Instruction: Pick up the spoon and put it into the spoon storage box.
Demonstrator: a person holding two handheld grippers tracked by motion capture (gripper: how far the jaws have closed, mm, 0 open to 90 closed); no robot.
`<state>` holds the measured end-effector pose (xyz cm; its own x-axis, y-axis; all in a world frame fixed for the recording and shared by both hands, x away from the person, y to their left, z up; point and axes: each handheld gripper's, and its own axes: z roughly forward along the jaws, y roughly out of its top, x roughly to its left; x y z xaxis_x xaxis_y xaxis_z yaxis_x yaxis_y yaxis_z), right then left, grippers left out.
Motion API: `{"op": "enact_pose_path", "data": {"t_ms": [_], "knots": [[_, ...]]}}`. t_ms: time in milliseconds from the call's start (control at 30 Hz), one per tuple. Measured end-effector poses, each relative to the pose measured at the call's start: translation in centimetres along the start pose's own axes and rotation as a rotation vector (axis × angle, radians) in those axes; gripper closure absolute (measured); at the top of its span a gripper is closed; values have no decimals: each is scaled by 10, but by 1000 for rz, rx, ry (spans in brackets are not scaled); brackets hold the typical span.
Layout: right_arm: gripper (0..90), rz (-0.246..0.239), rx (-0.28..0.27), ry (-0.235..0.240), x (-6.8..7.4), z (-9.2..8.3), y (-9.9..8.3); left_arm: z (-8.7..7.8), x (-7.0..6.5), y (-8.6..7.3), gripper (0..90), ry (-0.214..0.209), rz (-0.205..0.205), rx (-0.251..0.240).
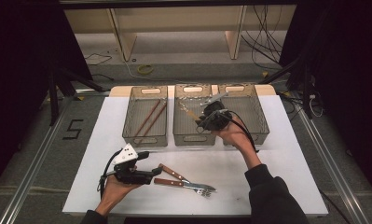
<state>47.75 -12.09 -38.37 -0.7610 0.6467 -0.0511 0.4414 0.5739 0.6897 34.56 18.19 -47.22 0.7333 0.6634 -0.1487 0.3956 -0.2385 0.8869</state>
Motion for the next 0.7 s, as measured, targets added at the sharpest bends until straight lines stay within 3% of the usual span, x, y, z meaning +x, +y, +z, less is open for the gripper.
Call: {"op": "enact_pose_path", "data": {"t_ms": [700], "knots": [[748,68,45,-39,-12,21,0,1,0,0,168,-5,-1,0]]}}
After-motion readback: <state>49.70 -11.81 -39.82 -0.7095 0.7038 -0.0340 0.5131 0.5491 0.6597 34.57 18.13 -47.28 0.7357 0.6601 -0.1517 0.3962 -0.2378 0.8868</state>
